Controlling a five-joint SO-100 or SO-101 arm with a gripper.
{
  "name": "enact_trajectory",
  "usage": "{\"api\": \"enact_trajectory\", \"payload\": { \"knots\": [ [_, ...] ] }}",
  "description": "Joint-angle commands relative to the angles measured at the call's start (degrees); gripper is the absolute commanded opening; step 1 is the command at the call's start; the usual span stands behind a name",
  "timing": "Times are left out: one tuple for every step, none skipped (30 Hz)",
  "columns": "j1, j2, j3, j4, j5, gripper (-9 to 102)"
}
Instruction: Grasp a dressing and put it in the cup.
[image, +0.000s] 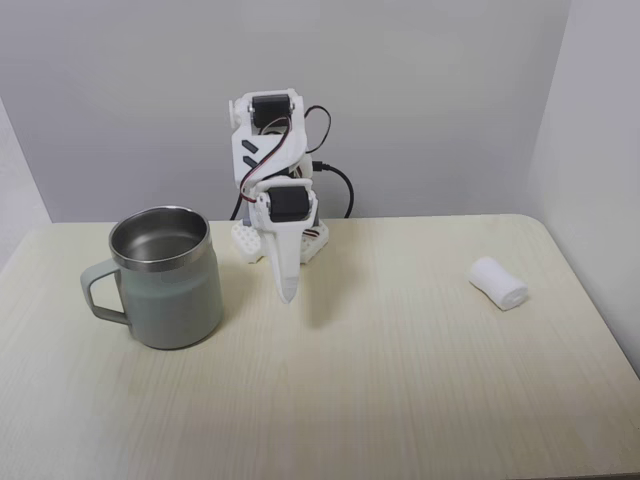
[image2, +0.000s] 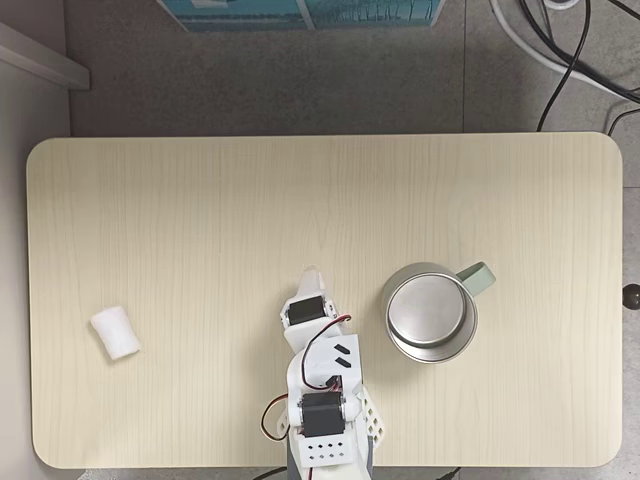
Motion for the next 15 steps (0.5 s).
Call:
{"api": "enact_trajectory", "payload": {
  "knots": [
    [6.4,0.0,0.0,-4.1,7.6,0],
    [6.4,0.0,0.0,-4.1,7.6,0],
    [6.4,0.0,0.0,-4.1,7.6,0],
    [6.4,0.0,0.0,-4.1,7.6,0],
    [6.4,0.0,0.0,-4.1,7.6,0],
    [6.4,0.0,0.0,-4.1,7.6,0],
    [6.4,0.0,0.0,-4.1,7.6,0],
    [6.4,0.0,0.0,-4.1,7.6,0],
    [6.4,0.0,0.0,-4.1,7.6,0],
    [6.4,0.0,0.0,-4.1,7.6,0],
    [6.4,0.0,0.0,-4.1,7.6,0],
    [6.4,0.0,0.0,-4.1,7.6,0],
    [6.4,0.0,0.0,-4.1,7.6,0],
    [6.4,0.0,0.0,-4.1,7.6,0],
    [6.4,0.0,0.0,-4.1,7.1,0]
  ]
}}
